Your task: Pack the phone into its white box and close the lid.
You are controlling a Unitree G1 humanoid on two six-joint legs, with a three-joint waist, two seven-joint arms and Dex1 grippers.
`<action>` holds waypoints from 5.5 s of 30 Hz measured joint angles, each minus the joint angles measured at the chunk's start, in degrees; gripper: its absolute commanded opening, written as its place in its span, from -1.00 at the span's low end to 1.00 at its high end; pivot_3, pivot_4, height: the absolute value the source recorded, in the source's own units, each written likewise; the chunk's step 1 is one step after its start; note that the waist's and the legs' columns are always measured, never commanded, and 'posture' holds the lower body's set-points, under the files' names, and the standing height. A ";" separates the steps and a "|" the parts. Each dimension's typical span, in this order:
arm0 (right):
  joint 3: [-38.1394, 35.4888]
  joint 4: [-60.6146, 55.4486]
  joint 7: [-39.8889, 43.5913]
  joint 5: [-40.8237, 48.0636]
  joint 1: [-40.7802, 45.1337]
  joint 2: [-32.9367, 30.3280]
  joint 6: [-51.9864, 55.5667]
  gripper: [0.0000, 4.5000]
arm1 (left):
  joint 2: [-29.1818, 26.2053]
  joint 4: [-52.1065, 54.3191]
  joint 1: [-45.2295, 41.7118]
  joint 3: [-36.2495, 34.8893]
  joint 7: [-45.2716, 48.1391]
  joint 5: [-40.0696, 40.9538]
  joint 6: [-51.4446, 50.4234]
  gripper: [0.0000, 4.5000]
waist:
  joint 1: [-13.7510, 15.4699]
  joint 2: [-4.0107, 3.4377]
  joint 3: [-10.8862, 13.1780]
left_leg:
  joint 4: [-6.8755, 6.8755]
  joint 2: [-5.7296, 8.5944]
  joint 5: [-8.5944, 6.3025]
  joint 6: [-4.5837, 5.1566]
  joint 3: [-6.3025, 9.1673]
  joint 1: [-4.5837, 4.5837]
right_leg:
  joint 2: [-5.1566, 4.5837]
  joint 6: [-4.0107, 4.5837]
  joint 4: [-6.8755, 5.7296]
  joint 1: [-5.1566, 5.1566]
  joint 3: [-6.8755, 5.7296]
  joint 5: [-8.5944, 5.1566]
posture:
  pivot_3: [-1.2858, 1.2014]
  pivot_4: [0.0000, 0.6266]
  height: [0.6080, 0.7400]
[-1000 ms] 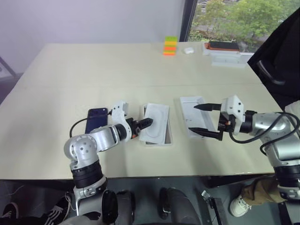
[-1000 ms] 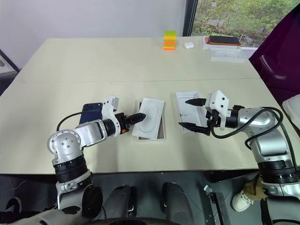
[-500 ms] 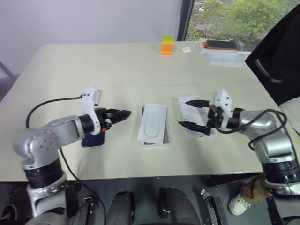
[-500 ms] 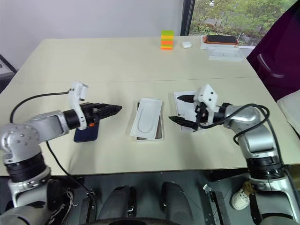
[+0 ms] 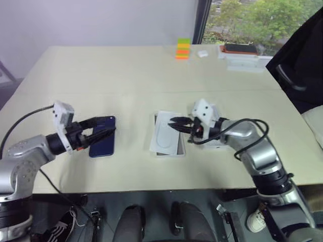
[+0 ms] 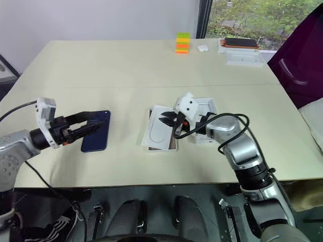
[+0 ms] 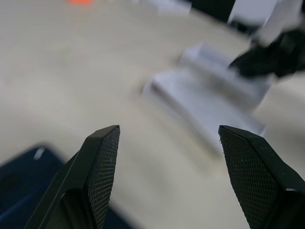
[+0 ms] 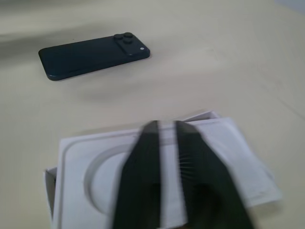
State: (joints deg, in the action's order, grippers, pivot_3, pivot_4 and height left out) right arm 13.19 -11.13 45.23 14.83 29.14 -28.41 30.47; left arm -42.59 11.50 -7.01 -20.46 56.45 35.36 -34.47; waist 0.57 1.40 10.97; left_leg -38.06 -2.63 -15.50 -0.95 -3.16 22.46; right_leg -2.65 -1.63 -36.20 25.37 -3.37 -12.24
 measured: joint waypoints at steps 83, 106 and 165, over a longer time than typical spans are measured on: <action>7.78 9.59 1.78 -20.40 7.79 8.96 -11.59 -0.99 | -4.74 -20.74 -7.33 -6.44 -5.55 9.65 -15.36 0.56 | -1.30 0.03 -0.01 | 0.04 -0.11 -0.01 0.02 0.08 0.02 | 0.10 -0.18 -0.05 0.03 -0.15 0.11 | 0.03 -0.52 1.00; 18.28 38.02 -5.05 -26.99 19.94 29.63 -8.36 -0.99 | -3.95 -32.36 -12.17 -1.37 -6.84 5.21 -21.94 0.56 | -1.41 0.09 -0.04 | 0.06 -0.10 -0.01 0.01 0.04 0.03 | -0.10 -0.16 -0.10 0.06 -0.06 0.12 | 0.03 -0.52 1.00; 17.98 39.69 -4.87 -31.48 20.38 29.50 -7.90 -0.99 | 10.62 -18.16 -18.08 -3.20 -19.30 5.42 -45.28 0.56 | -1.08 -0.32 -0.63 | 0.12 0.48 -0.01 0.01 0.37 -0.37 | -0.78 -0.44 -0.08 -0.54 -0.22 -0.06 | 0.03 -0.52 1.00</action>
State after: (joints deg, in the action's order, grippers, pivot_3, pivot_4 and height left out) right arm 31.17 28.56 40.36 -16.65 49.52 1.10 22.58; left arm -31.97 -6.66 -25.09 -23.66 37.15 40.78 -79.75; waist -0.51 1.09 10.34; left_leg -37.94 -2.14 -15.51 -0.94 -2.79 22.09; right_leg -3.42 -2.07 -36.28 24.82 -3.59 -12.29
